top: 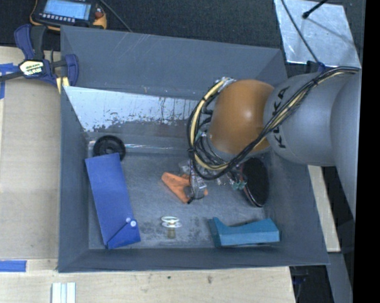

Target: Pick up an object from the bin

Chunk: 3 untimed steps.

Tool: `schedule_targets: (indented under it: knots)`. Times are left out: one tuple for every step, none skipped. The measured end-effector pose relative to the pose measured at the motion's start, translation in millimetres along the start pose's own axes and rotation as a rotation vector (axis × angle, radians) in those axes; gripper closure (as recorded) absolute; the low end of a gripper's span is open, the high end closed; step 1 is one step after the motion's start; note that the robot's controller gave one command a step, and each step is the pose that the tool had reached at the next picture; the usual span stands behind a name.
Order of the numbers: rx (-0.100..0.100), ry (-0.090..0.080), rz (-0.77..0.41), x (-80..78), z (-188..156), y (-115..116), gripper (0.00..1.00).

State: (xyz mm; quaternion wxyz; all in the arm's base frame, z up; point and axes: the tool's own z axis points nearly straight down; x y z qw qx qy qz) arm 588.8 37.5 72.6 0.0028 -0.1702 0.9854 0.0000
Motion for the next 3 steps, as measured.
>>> schedule_targets:
  knots:
    - [0.0, 0.0, 0.0, 0.0, 0.0, 0.0, 1.0]
    - [0.0, 0.0, 0.0, 0.0, 0.0, 0.0, 1.0]
    - [0.0, 0.0, 0.0, 0.0, 0.0, 0.1, 1.0]
